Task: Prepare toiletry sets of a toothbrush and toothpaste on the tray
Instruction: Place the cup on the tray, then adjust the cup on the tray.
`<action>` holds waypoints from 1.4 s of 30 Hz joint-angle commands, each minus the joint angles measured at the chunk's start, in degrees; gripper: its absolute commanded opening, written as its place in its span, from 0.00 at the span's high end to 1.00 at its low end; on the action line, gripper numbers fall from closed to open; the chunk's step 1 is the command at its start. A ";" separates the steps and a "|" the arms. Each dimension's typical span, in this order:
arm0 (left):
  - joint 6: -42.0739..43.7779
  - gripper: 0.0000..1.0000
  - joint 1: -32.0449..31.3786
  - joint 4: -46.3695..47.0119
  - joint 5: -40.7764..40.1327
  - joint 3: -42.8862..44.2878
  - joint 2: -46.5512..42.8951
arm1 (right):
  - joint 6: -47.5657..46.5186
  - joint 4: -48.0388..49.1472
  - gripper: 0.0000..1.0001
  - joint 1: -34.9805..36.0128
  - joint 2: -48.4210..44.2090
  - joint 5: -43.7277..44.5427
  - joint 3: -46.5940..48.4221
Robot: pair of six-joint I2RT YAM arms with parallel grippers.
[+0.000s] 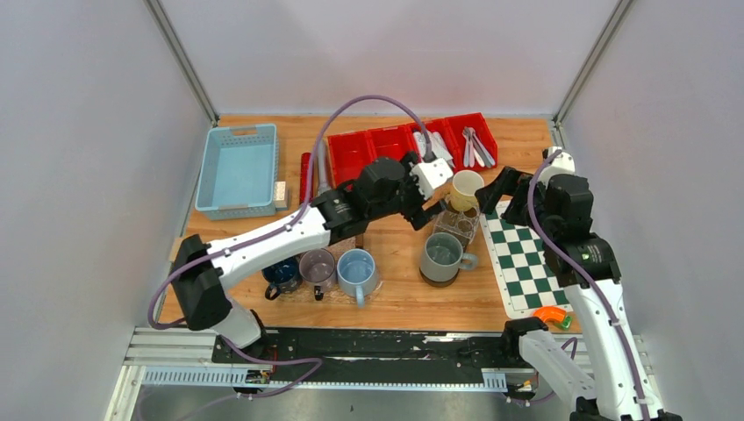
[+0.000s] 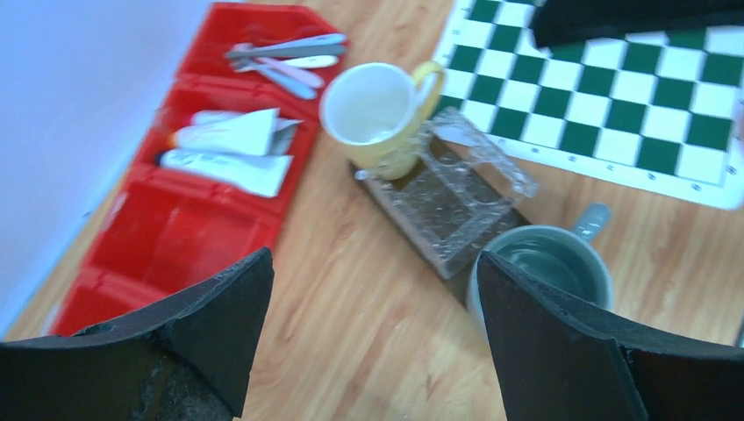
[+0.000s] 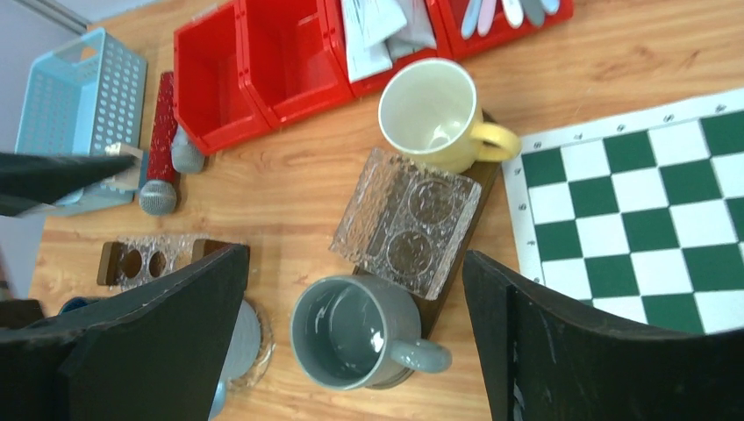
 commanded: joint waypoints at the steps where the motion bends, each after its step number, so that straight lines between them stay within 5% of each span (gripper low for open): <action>1: -4.20 0.07 3.36 -4.64 -10.41 -0.37 -6.87 | 3.04 -2.89 0.08 -0.01 1.84 -3.42 2.18; 9: -5.63 0.06 14.25 -12.54 -18.55 -2.28 -18.04 | 7.18 -4.99 0.12 5.91 9.28 -1.83 1.28; 18: -8.72 0.06 26.98 -8.01 -24.15 -15.72 -35.31 | 16.40 -5.29 0.23 19.88 17.86 7.73 1.89; 28: -4.32 0.07 28.82 3.57 -35.47 -28.47 -44.62 | 24.73 -5.28 0.39 27.76 25.84 11.98 1.33; 42: -2.85 0.08 29.89 7.14 -36.49 -32.09 -45.63 | 28.11 -5.28 0.62 30.51 30.41 12.77 -0.92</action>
